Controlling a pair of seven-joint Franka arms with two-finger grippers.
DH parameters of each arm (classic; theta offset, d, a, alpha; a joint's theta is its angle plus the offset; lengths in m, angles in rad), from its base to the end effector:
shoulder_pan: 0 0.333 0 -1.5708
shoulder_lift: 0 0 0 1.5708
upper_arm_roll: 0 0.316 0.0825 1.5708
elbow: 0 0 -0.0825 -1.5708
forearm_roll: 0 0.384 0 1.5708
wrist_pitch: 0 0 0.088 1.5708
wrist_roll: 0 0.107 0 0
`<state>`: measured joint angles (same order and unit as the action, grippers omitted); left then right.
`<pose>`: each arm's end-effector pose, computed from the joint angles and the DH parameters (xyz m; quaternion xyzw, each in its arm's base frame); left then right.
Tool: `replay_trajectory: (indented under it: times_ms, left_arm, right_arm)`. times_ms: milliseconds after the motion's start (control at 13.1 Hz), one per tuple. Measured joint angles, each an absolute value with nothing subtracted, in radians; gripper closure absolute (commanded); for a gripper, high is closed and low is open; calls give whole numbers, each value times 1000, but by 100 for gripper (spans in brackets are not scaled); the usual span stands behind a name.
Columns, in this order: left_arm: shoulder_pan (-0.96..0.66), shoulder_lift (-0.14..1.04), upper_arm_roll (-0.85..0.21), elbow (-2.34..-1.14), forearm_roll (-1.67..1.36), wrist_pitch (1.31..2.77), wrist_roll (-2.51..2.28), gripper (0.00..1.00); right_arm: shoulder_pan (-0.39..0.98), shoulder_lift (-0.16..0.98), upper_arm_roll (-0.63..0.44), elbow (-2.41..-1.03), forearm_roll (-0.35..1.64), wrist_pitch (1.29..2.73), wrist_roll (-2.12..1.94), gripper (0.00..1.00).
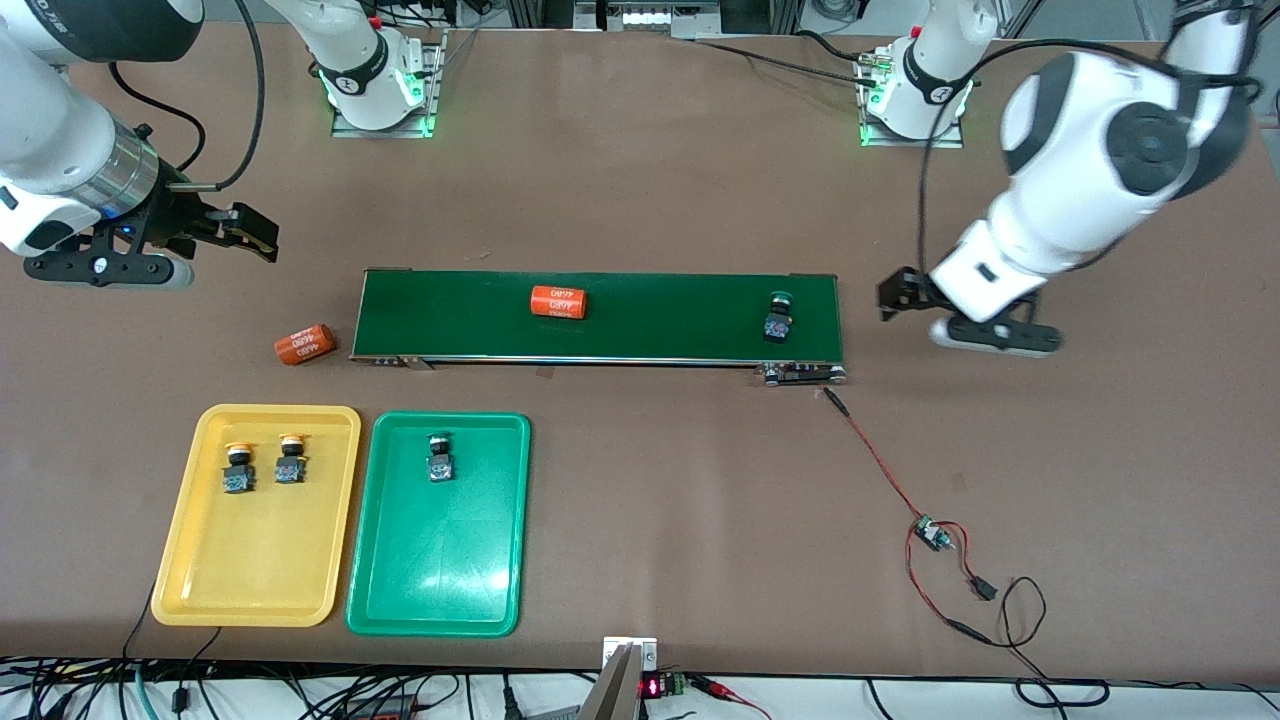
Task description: Sort buttons by color to trays
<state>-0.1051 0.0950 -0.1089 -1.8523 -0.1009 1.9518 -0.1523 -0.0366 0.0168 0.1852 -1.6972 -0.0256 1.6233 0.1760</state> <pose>0.5736 -0.1298 0.4694 0.9986 -0.0119 -0.0071 0.0516 0.5519 0.0792 0.5601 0.9988 -0.0124 -0.0428 0.0183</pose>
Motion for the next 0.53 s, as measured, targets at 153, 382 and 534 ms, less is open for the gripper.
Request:
replay_trajectory:
  times_ms: [153,382,534]
  left_arm:
    - [-105,107,-53,-1770,-101,1874,-153,0]
    - [-103,141,54,-1579,-99,1696,-131,0]
    - [-99,158,105,-1483,-98,1628,-87,0]
  right_arm:
    - [-37,17,183,-1697,-25,1621,176,0]
    - [-37,17,183,-1697,-25,1621,176,0]
    - [-37,17,182,-1698,-24,1621,176,0]
